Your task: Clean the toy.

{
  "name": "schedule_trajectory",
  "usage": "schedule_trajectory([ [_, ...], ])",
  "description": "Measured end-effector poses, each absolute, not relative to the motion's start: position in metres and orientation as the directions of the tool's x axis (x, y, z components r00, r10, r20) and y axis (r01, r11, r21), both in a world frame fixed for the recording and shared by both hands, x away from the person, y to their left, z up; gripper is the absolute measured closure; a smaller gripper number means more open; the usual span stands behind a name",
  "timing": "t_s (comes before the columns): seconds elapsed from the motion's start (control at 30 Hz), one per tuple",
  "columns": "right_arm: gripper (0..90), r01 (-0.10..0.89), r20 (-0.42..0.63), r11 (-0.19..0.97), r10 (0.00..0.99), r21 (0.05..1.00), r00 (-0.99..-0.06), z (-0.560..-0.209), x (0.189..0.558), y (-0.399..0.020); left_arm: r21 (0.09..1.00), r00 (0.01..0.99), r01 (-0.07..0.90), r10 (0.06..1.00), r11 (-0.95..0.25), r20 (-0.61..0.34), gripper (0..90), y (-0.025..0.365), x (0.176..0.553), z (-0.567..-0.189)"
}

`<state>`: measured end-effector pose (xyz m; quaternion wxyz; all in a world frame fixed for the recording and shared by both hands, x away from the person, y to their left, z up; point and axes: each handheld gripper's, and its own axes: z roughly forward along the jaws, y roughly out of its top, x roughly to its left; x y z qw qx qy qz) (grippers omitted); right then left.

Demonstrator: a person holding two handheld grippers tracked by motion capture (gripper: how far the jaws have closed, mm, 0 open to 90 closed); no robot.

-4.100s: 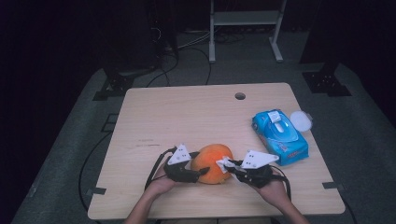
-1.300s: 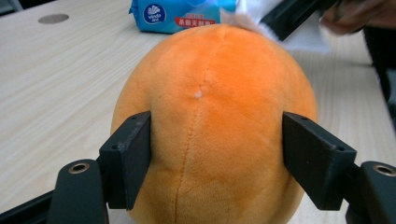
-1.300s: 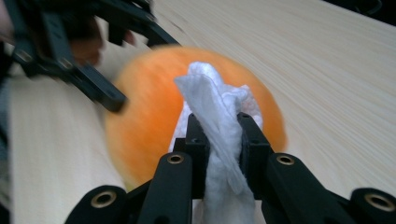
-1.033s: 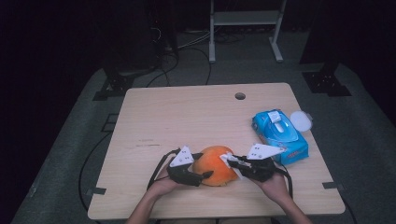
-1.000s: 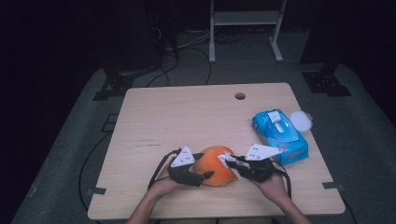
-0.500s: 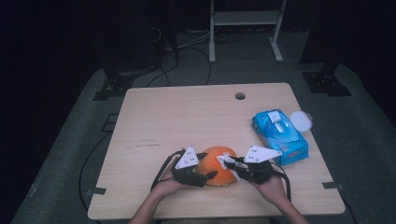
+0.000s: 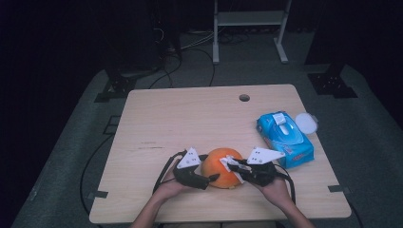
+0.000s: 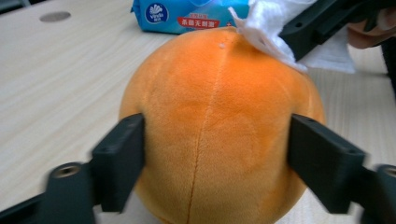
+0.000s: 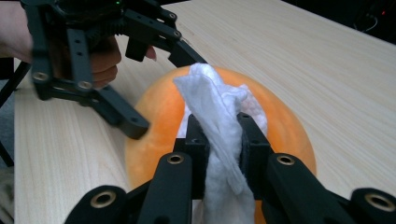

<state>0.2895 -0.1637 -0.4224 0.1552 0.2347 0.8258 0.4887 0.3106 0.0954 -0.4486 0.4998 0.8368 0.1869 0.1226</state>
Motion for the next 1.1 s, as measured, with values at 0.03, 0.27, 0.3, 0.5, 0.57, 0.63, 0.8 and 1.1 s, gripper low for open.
schedule_trajectory([
  [0.03,76.6,0.231,-0.027,0.41,0.534,0.883,-0.845,-0.422,0.289,-0.163,0.884,0.901,0.183,0.434,-0.43,0.024,28.9,0.096,0.31,-0.447],
  [0.27,76.7,0.246,-0.02,0.389,0.565,0.888,-0.825,-0.421,0.293,-0.176,0.912,0.91,0.175,0.414,-0.37,-0.007,37.2,0.1,0.307,-0.433],
  [0.3,76.7,0.247,-0.02,0.39,0.567,0.887,-0.824,-0.421,0.293,-0.176,0.907,0.913,0.173,0.409,-0.383,-0.002,35.7,0.1,0.307,-0.435],
  [0.5,76.8,0.228,-0.071,0.44,0.566,0.868,-0.821,-0.425,0.294,-0.169,0.863,0.902,0.247,0.431,-0.441,-0.038,8.4,0.102,0.314,-0.45],
  [0.57,76.8,0.242,-0.058,0.432,0.574,0.869,-0.817,-0.425,0.296,-0.172,0.868,0.908,0.226,0.418,-0.442,-0.023,12.6,0.101,0.314,-0.453],
  [0.63,76.8,0.244,-0.061,0.428,0.584,0.87,-0.81,-0.424,0.295,-0.173,0.877,0.905,0.202,0.426,-0.436,0.004,21.4,0.098,0.313,-0.449],
  [0.8,76.8,0.21,-0.019,0.348,0.553,0.914,-0.833,-0.411,0.284,-0.173,0.905,0.91,0.174,0.415,-0.389,0.003,31.2,0.095,0.307,-0.435],
  [1.1,76.8,0.199,-0.075,0.377,0.601,0.905,-0.796,-0.41,0.285,-0.18,0.921,0.903,0.129,0.428,-0.367,0.044,34.3,0.092,0.299,-0.425],
])
